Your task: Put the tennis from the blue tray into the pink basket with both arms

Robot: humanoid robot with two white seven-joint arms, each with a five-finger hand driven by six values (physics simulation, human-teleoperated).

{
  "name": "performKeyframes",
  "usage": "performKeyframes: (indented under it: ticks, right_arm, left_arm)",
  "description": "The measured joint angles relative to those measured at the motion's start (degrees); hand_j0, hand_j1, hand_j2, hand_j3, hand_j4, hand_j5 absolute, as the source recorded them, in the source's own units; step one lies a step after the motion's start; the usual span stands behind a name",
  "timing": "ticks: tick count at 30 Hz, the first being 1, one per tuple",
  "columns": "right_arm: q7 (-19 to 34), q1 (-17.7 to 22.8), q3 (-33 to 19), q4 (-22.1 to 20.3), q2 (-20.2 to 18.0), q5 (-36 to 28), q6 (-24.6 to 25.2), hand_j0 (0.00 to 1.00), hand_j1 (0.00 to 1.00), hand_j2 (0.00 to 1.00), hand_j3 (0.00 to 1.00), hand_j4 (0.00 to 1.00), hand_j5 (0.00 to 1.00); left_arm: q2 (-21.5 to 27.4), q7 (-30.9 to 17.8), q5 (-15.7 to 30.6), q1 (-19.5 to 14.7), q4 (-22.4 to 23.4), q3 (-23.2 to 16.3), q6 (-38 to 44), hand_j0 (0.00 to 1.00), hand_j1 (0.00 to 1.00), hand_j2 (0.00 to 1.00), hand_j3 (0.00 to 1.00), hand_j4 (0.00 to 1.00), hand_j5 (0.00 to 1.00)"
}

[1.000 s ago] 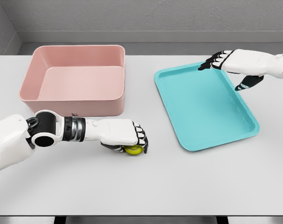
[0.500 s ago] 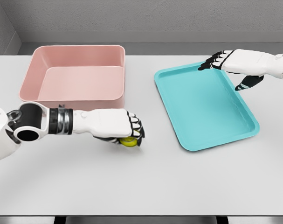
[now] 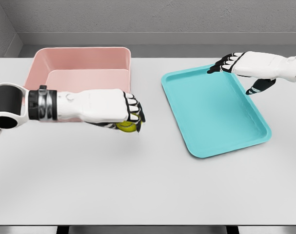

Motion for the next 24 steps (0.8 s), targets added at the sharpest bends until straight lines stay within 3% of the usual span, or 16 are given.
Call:
performKeyframes:
  ticks: [10, 24]
  right_arm:
    - [0.0, 0.0, 0.0, 0.0, 0.0, 0.0, 0.0, 1.00, 1.00, 1.00, 1.00, 1.00, 1.00]
    - [0.0, 0.0, 0.0, 0.0, 0.0, 0.0, 0.0, 1.00, 1.00, 1.00, 1.00, 1.00, 1.00]
  left_arm:
    - [1.2, 0.0, 0.5, -1.7, 1.9, 1.6, -0.5, 0.56, 0.56, 0.56, 0.56, 0.56, 0.56]
    - [1.2, 0.0, 0.4, -5.4, 8.8, 1.8, -0.6, 0.56, 0.56, 0.56, 0.56, 0.56, 0.56]
